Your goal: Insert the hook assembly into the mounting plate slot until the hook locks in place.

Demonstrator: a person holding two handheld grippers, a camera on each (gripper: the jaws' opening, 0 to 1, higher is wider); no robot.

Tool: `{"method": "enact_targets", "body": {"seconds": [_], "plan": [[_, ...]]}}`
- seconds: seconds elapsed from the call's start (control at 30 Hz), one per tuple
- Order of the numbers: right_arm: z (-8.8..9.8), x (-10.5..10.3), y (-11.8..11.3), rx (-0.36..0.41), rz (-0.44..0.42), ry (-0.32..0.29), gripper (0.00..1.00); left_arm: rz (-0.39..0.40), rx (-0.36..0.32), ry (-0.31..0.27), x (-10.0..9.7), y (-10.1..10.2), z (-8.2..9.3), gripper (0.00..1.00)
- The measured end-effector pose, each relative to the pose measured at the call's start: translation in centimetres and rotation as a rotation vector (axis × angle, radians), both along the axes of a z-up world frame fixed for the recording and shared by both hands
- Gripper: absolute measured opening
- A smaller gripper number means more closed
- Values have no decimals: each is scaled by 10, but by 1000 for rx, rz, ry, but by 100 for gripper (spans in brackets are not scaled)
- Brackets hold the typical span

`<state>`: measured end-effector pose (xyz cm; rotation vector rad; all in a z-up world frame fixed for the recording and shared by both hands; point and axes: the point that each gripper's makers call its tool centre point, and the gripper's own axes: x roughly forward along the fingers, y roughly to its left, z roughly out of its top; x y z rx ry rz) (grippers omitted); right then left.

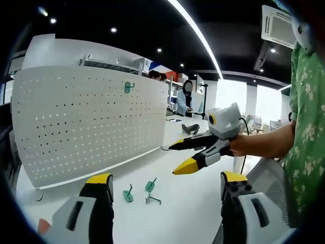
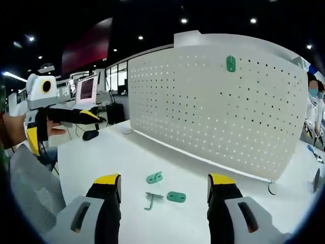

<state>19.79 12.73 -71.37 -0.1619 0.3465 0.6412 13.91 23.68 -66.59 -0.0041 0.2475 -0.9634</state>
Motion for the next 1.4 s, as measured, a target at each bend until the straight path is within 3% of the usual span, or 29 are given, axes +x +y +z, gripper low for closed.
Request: {"method": "enact_targets", "body": {"seconds": [0.33, 0.73, 1.4], "plan": [[-4, -1, 3, -16, 37, 15, 60, -1, 4, 3, 0, -1, 0, 89], [-22, -2, 14, -75, 137, 59, 46, 2, 12, 13, -1, -1, -4, 89], [-49, 10, 27, -153, 250, 101, 40, 18, 40, 40, 3, 3, -17, 88]]}}
